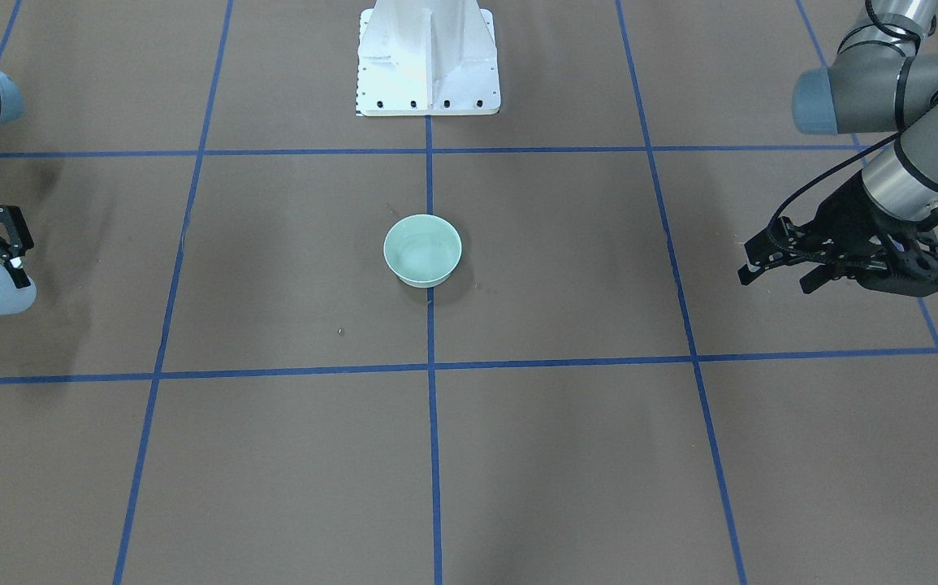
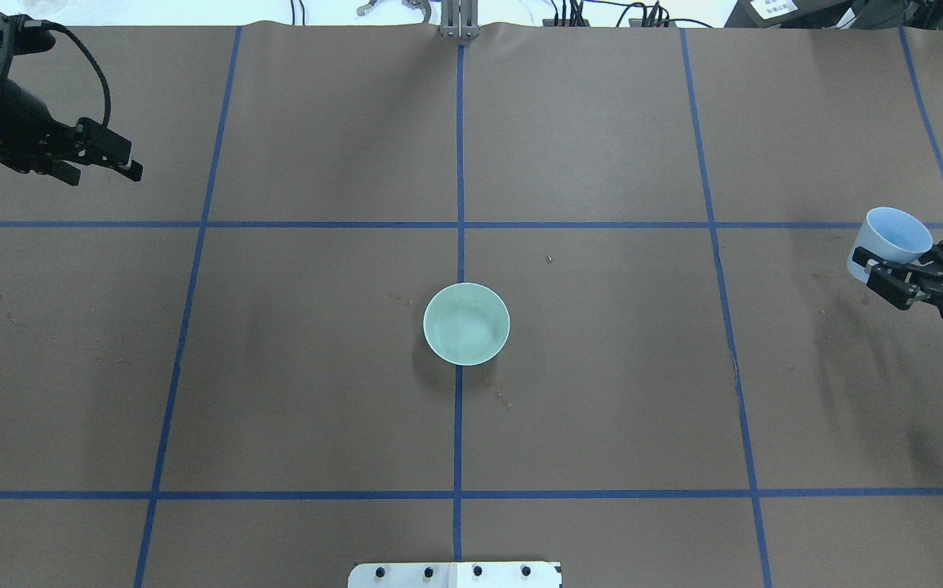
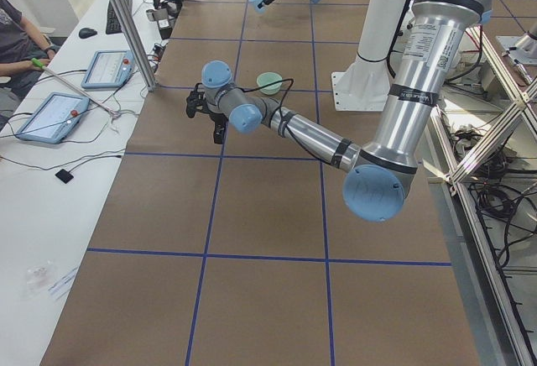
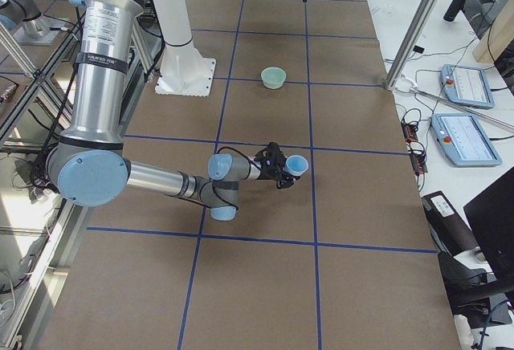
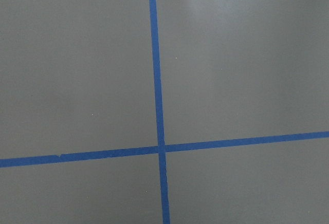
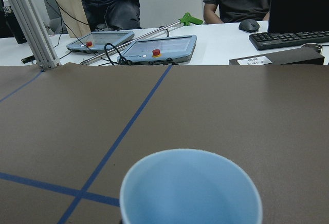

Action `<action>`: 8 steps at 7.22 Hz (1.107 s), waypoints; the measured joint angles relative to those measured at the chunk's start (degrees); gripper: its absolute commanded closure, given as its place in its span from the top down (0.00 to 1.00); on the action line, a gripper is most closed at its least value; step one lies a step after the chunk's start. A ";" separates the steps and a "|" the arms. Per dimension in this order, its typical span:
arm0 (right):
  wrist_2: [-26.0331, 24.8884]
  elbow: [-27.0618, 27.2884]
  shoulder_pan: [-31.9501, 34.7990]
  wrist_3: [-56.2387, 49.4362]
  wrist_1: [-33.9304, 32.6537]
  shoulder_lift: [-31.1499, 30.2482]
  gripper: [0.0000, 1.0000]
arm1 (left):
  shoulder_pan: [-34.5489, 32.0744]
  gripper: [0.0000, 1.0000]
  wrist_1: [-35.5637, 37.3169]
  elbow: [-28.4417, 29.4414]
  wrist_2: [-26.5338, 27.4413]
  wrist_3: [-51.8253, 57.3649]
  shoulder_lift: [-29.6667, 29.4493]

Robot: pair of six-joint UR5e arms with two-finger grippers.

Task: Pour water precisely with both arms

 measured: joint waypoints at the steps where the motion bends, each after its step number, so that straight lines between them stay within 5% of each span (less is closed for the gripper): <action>1: -1.97 -0.14 -3.06 -1.94 0.11 0.28 0.00 | 0.00 0.99 -0.02 -0.02 -0.02 -0.05 0.00; 6: -5.94 -3.81 -7.82 -5.52 5.62 0.91 0.00 | -0.08 0.99 0.05 -1.01 -0.06 -0.09 0.53; 8: -5.90 -5.00 -7.98 -5.66 6.24 0.97 0.10 | -0.08 0.99 0.12 -1.78 -0.10 -0.15 0.78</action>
